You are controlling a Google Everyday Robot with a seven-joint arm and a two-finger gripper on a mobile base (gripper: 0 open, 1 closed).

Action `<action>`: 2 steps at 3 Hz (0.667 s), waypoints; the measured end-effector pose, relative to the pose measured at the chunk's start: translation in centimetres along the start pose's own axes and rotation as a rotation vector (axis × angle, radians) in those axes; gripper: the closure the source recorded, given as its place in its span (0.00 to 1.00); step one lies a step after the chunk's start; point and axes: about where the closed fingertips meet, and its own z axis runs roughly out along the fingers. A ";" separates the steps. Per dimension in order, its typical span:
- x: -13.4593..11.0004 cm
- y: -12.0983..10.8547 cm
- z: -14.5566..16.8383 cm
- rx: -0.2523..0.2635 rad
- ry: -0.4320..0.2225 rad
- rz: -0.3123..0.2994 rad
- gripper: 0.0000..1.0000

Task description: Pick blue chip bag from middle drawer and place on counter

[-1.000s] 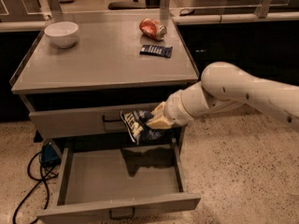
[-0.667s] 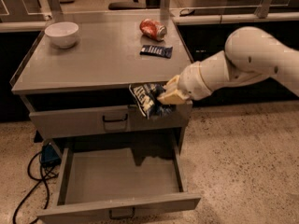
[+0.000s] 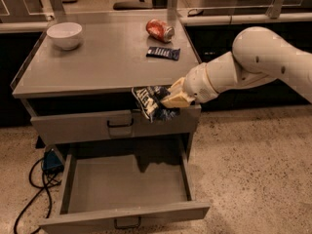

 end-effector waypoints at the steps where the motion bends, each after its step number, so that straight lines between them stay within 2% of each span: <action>1: -3.3 -1.2 -0.4 0.006 0.011 -0.049 1.00; 2: -10.9 -3.2 -3.1 0.037 0.024 -0.163 1.00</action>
Offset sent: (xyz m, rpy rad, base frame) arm 0.0585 0.0739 0.2147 -0.0955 -0.2861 0.1386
